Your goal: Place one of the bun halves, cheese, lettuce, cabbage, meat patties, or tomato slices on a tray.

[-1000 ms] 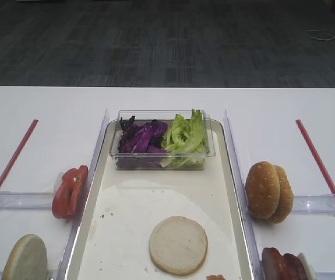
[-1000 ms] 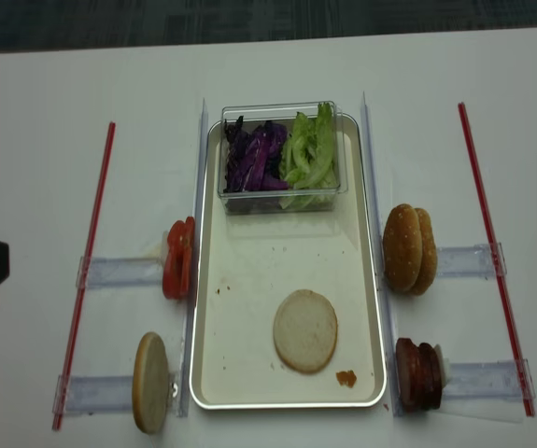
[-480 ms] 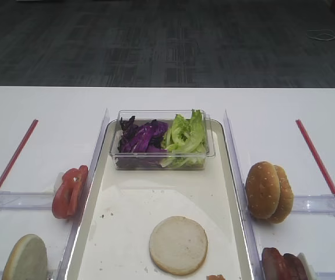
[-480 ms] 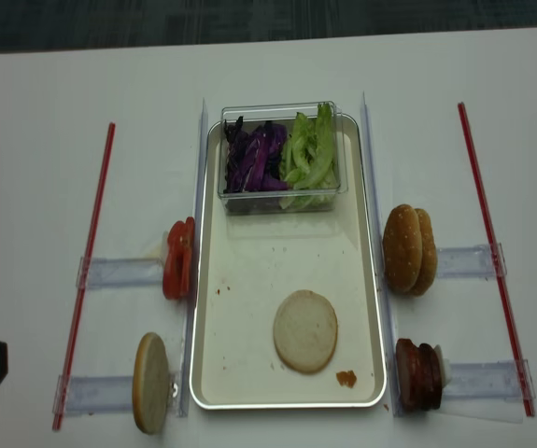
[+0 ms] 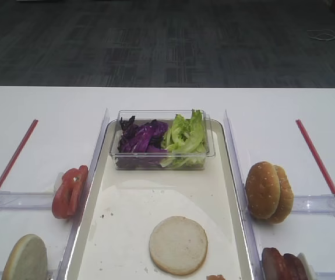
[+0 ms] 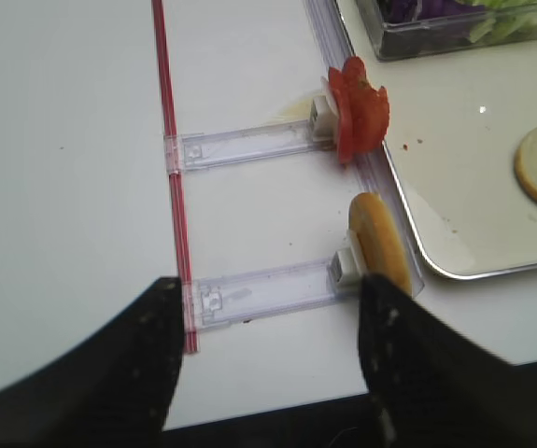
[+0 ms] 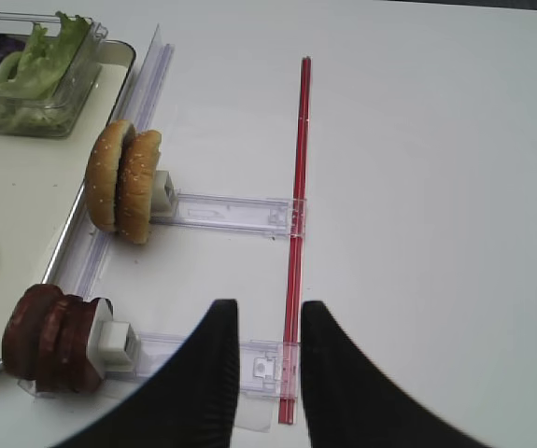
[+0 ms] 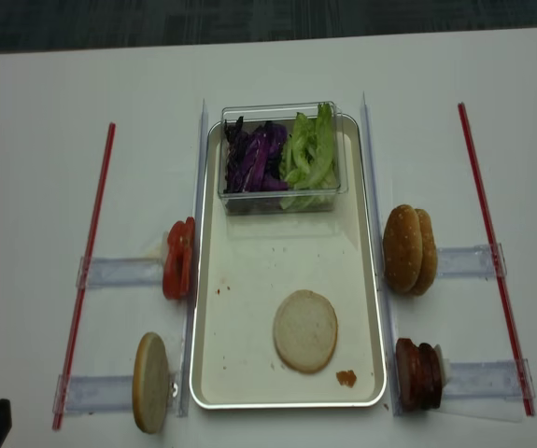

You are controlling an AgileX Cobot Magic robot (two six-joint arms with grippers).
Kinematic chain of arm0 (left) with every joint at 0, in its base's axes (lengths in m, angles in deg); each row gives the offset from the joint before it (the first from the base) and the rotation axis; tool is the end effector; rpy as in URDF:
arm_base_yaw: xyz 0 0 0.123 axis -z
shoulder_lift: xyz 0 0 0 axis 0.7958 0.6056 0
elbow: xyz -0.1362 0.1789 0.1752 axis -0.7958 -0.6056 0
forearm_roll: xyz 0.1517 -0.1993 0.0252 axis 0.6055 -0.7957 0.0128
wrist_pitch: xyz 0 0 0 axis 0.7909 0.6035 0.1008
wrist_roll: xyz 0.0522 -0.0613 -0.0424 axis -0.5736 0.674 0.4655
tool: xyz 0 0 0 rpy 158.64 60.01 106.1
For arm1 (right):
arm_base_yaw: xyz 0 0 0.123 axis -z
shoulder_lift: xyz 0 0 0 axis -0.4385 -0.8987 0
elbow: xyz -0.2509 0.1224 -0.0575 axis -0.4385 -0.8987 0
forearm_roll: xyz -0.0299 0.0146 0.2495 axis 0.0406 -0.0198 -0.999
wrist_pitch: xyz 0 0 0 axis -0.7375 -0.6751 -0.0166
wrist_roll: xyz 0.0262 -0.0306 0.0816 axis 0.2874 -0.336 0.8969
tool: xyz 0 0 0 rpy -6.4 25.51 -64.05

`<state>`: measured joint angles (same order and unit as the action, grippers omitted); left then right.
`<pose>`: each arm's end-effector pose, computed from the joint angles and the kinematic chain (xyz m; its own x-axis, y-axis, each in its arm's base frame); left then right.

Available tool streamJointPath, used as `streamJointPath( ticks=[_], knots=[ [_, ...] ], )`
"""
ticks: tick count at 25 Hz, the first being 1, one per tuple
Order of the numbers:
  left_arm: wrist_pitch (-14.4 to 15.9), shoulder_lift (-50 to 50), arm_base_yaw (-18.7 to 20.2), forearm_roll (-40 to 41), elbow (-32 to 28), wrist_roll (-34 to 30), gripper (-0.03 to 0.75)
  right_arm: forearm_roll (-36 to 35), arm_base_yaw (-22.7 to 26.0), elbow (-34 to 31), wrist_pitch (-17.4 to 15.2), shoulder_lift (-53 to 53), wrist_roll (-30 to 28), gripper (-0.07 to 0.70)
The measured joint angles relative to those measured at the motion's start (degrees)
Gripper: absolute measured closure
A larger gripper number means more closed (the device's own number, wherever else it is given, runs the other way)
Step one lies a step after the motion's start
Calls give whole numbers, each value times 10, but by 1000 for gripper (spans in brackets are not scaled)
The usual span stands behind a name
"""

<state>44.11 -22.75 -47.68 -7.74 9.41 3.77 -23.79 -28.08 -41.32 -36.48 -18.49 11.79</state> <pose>-0.0069 -0.0024 0.2940 -0.6362 0.0734 -0.7681 0.1238 0.9923 -0.0077 -0.0073 0.0030 0.2626 -0.5309 -0.0638 -0.8450 -0.0900 0.9958 -0.0186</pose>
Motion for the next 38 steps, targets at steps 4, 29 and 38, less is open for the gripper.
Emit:
streamJointPath(
  ticks=[4, 29, 38],
  knots=[
    [2, -46, 0, 0, -20, 0, 322, 0, 0, 0, 0, 0, 0, 430],
    [-48, -85, 0, 3, -72, 0, 322, 0, 0, 0, 1, 0, -1, 430],
    [-48, -85, 0, 3, -72, 0, 322, 0, 0, 0, 1, 0, -1, 430]
  ],
)
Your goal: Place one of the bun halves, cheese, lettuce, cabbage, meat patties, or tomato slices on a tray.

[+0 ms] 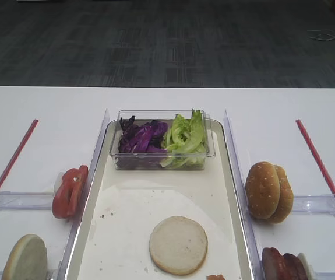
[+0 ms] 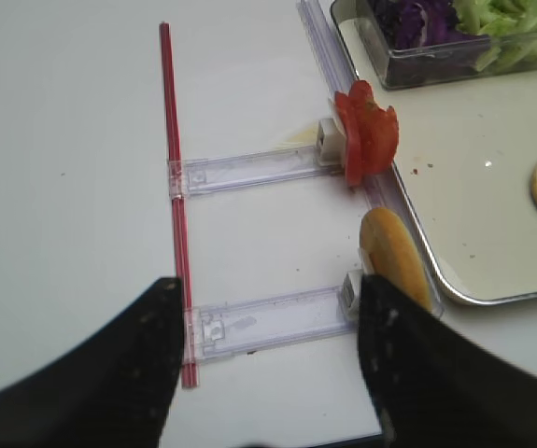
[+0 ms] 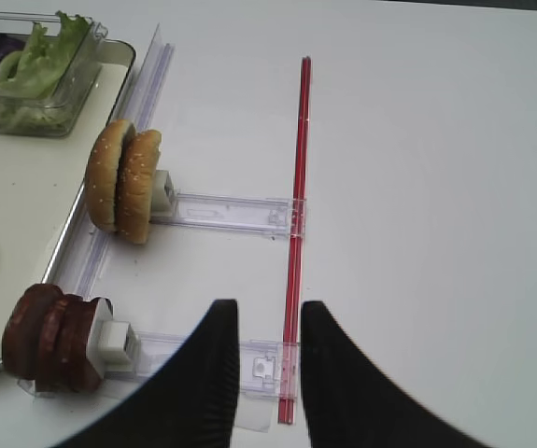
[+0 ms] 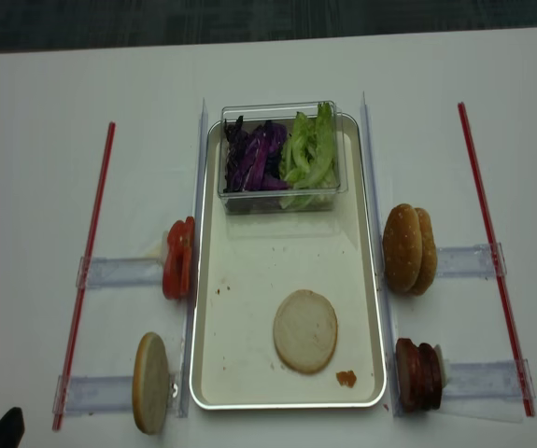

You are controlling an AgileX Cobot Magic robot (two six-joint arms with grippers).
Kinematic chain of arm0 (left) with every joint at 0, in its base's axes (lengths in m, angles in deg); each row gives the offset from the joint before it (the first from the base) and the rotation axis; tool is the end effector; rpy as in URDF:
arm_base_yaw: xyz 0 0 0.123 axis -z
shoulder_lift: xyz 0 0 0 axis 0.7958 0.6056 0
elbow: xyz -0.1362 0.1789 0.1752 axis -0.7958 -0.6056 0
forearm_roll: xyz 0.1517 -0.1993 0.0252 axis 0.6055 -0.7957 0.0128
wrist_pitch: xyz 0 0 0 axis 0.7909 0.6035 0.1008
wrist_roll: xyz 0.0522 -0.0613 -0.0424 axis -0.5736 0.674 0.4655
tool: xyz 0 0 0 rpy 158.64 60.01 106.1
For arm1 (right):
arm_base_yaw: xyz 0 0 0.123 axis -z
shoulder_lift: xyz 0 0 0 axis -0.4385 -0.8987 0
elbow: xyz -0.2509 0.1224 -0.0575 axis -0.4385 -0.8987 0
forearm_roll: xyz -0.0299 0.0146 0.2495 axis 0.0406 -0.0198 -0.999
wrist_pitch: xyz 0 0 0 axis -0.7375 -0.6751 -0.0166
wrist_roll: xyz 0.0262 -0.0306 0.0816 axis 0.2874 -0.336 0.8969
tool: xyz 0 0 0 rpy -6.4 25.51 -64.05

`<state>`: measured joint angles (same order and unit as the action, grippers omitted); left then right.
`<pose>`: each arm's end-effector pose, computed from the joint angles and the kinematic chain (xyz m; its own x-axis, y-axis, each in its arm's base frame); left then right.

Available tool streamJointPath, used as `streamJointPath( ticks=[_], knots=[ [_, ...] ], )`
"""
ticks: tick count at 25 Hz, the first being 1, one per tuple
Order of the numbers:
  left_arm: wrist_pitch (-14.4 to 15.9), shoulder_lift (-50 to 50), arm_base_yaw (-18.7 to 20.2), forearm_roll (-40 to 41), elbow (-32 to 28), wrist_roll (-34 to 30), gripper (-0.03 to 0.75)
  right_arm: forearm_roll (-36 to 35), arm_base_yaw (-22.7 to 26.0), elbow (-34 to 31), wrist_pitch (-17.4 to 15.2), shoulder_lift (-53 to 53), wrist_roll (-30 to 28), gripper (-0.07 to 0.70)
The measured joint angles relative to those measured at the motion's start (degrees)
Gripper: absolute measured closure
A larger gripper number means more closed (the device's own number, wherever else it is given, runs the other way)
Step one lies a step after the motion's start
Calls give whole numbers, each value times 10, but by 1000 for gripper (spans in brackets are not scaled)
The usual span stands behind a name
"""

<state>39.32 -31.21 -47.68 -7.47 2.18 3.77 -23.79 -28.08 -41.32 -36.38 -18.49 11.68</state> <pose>-0.0125 -0.0014 0.2645 -0.5526 0.0651 -0.8309 0.1195 0.9928 -0.0017 -0.0073 0.0030 0.2627 -0.5292 -0.0656 -0.8459 -0.0909 0.9957 -0.0203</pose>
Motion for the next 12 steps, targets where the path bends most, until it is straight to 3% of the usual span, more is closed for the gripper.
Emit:
streamJointPath(
  ticks=[12],
  knots=[
    [0, 0, 0, 0, 0, 1, 323, 0, 0, 0, 0, 0, 0, 430]
  ],
)
